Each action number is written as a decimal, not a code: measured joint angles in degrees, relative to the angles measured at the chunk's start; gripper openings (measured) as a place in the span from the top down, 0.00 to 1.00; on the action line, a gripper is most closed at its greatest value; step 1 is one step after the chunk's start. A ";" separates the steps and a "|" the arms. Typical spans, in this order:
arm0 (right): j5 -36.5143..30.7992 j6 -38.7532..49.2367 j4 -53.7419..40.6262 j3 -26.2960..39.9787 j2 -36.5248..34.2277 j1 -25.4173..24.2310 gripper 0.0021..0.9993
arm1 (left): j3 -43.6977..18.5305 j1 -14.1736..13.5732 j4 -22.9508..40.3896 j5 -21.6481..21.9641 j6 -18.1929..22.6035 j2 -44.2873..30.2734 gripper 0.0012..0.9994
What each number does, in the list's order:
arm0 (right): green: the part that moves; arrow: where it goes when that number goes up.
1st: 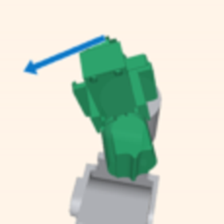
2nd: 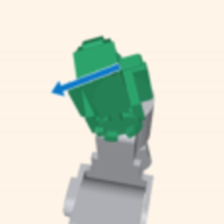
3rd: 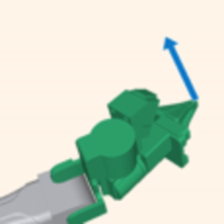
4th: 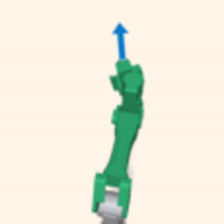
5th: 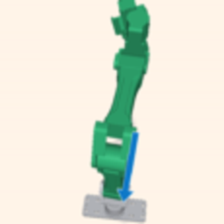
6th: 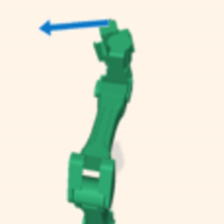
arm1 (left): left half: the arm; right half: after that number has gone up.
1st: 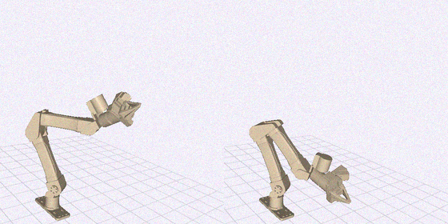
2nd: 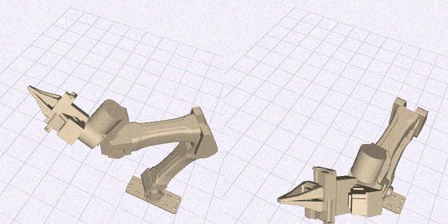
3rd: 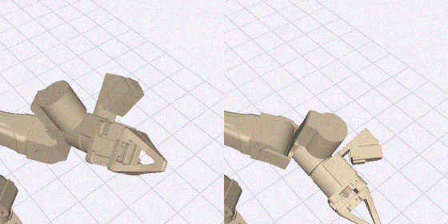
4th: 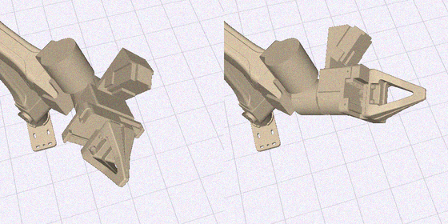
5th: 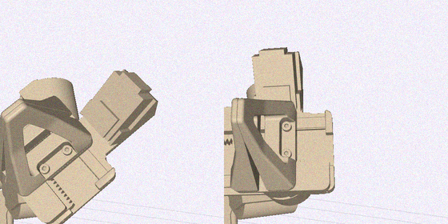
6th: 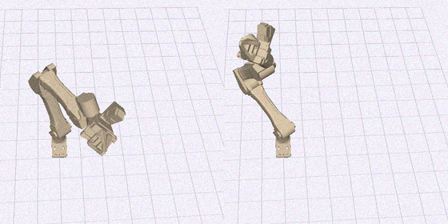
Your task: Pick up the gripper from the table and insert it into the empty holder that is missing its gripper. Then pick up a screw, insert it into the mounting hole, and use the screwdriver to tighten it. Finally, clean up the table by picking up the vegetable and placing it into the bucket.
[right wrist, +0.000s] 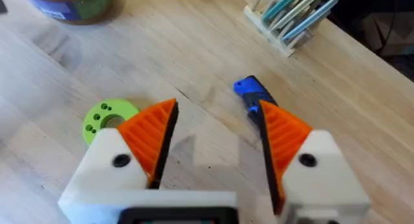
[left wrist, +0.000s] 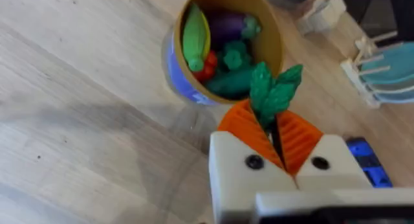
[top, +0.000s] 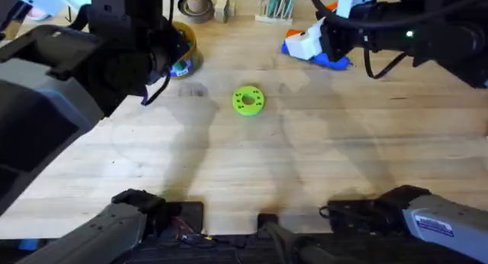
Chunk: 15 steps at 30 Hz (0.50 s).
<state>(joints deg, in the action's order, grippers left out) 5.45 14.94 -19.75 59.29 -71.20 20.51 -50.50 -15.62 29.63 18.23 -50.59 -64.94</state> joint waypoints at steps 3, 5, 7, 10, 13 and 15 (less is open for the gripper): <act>0.00 0.01 0.00 0.00 0.00 0.00 0.22 | 0.00 0.00 -3.93 3.94 0.04 -1.44 0.99; 0.00 0.00 0.00 0.00 0.00 0.00 0.22 | 0.00 0.08 -6.54 5.81 0.04 -2.78 0.99; 0.00 0.00 0.00 0.00 0.00 0.00 0.22 | 0.00 0.50 -8.63 6.89 0.04 -4.35 0.99; 0.00 0.02 0.02 0.00 0.00 0.00 0.22 | 0.00 1.92 -11.26 7.76 0.06 -7.06 0.99; 0.00 0.00 0.02 0.00 0.00 0.00 0.22 | 0.00 4.08 -14.86 8.30 0.06 -9.95 0.99; 0.00 0.01 0.00 0.00 0.00 0.00 0.22 | 0.00 5.49 -17.60 8.51 0.05 -11.42 0.99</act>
<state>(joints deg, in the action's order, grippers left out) 5.45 14.95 -19.75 59.29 -71.20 20.51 -50.50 -10.13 12.03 26.74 -50.54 -76.36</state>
